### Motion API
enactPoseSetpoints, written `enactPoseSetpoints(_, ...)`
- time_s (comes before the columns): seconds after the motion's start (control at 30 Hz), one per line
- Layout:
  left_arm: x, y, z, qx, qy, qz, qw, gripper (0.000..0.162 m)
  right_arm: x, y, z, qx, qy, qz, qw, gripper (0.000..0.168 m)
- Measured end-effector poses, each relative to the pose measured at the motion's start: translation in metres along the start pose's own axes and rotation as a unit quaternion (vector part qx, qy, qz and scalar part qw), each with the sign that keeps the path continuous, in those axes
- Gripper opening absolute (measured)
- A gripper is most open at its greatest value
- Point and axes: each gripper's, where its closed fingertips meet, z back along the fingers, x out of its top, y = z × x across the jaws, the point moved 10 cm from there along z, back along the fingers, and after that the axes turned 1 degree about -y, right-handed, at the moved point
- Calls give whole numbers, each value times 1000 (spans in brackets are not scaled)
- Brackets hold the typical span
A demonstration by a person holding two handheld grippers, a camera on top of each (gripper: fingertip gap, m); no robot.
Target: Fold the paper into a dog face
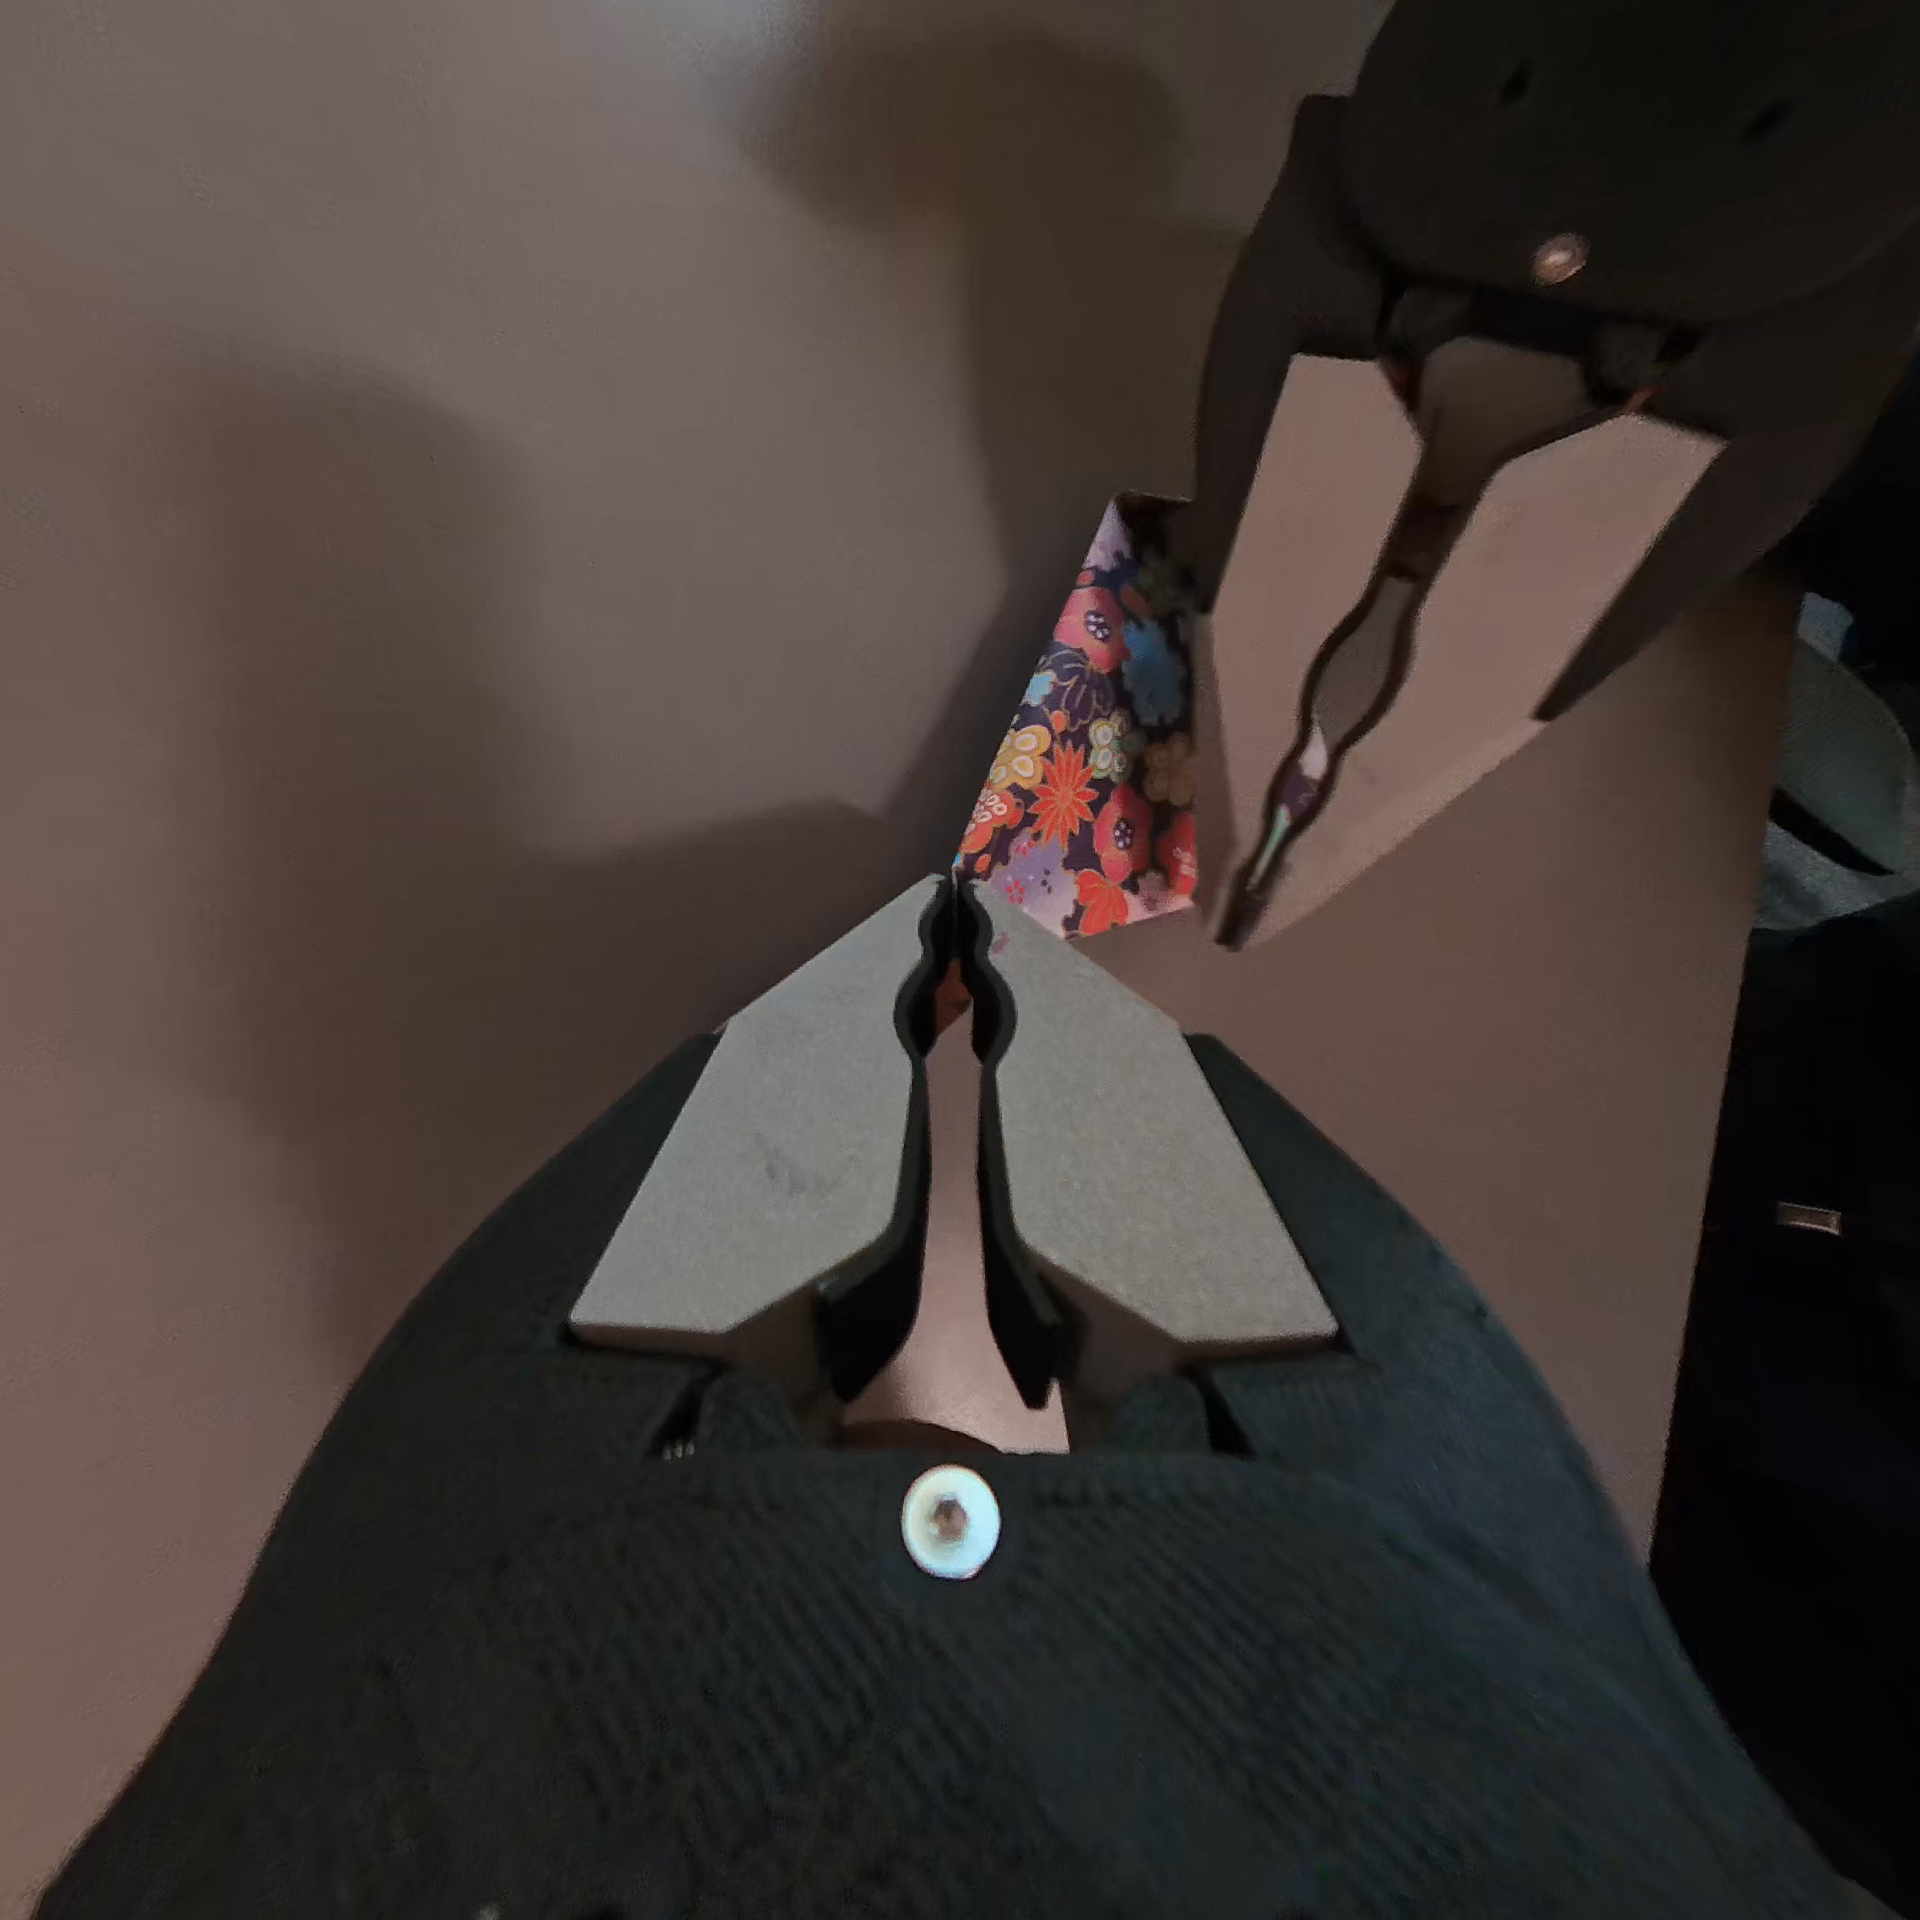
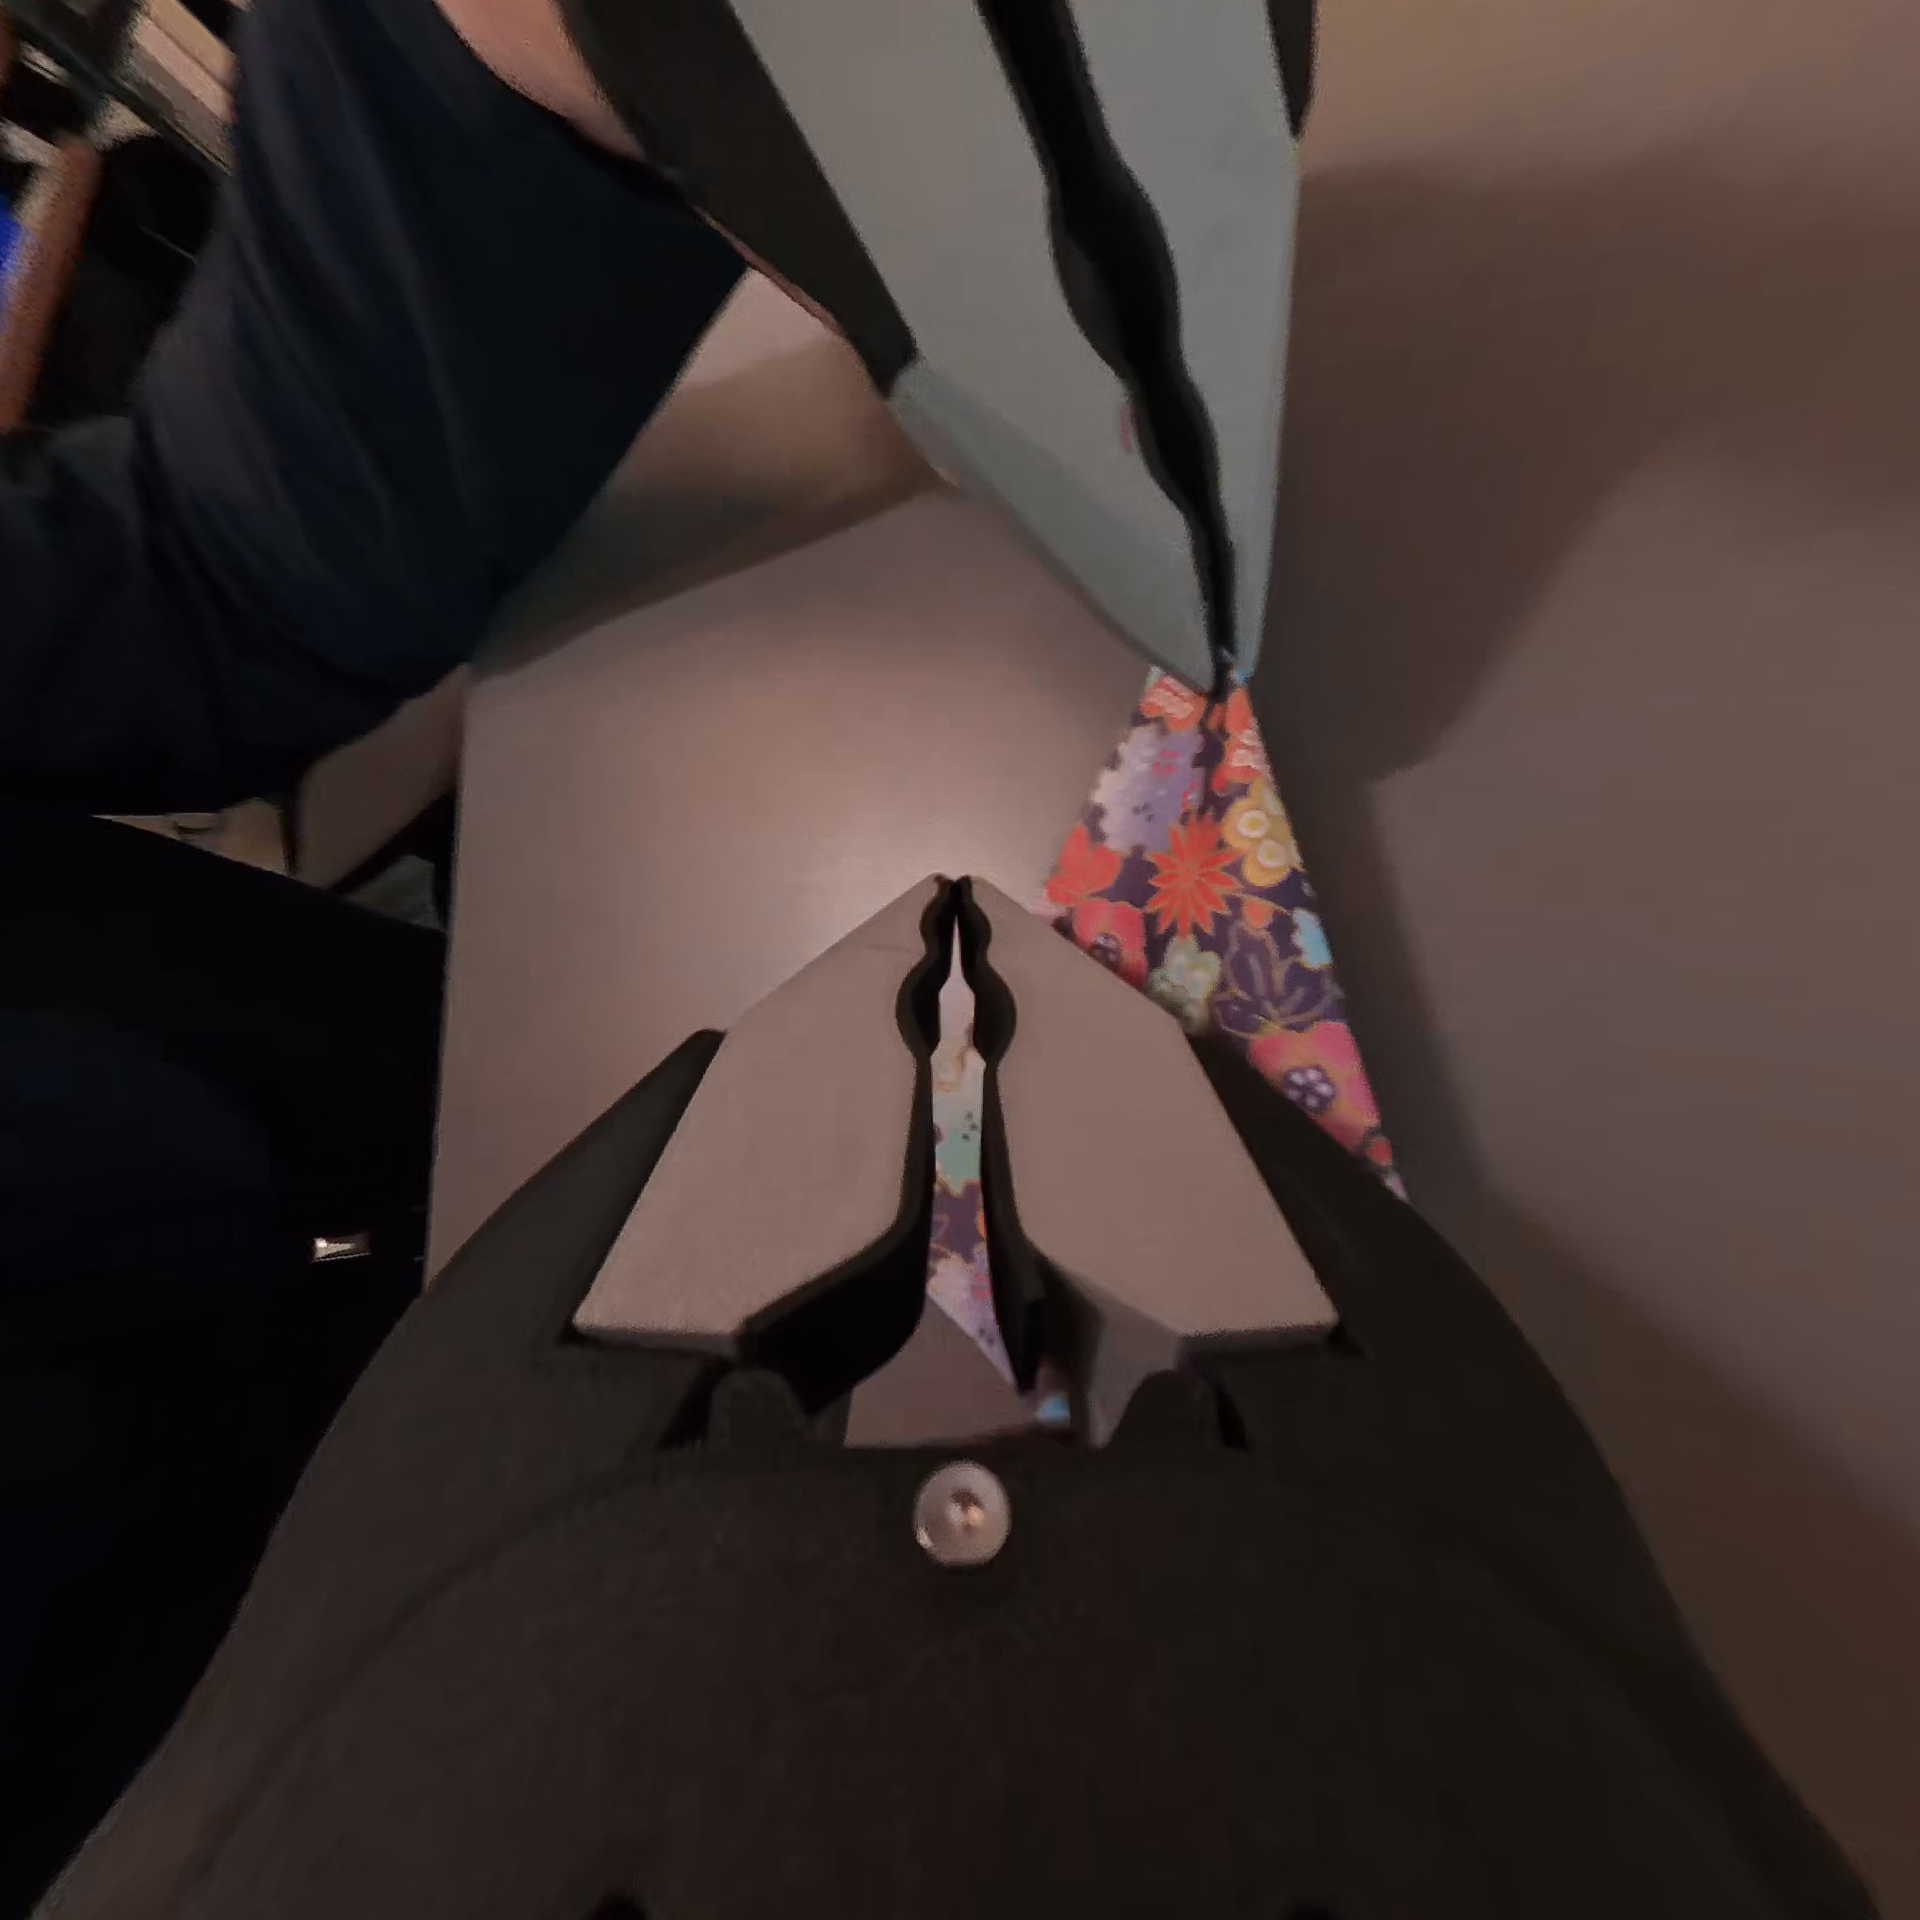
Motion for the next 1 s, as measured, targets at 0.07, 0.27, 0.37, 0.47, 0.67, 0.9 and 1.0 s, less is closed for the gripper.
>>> enactPoseSetpoints(0.07,-3,-1,-2,1,14,-7,1000,0,5,7,4,11,-9,8,1000,0)
enactPoseSetpoints(0.27,-5,-6,-8,-9,38,-37,999,0,11,7,43,-74,-23,79,994,0)
enactPoseSetpoints(0.37,-4,-10,-9,-18,36,-58,998,0,2,-3,29,-86,13,65,994,0)
enactPoseSetpoints(0.47,-4,-15,-8,-13,39,-81,996,0,0,-11,16,-111,35,60,991,21)
enactPoseSetpoints(0.67,-4,-17,-10,-3,47,-89,995,0,-5,-14,2,-58,43,29,997,10)
enactPoseSetpoints(0.9,-1,-21,-5,-22,28,-91,995,0,-2,-18,10,-27,9,-6,1000,21)
enactPoseSetpoints(1.0,0,-24,-4,-26,24,-103,994,0,-4,-19,5,-17,22,-4,1000,16)
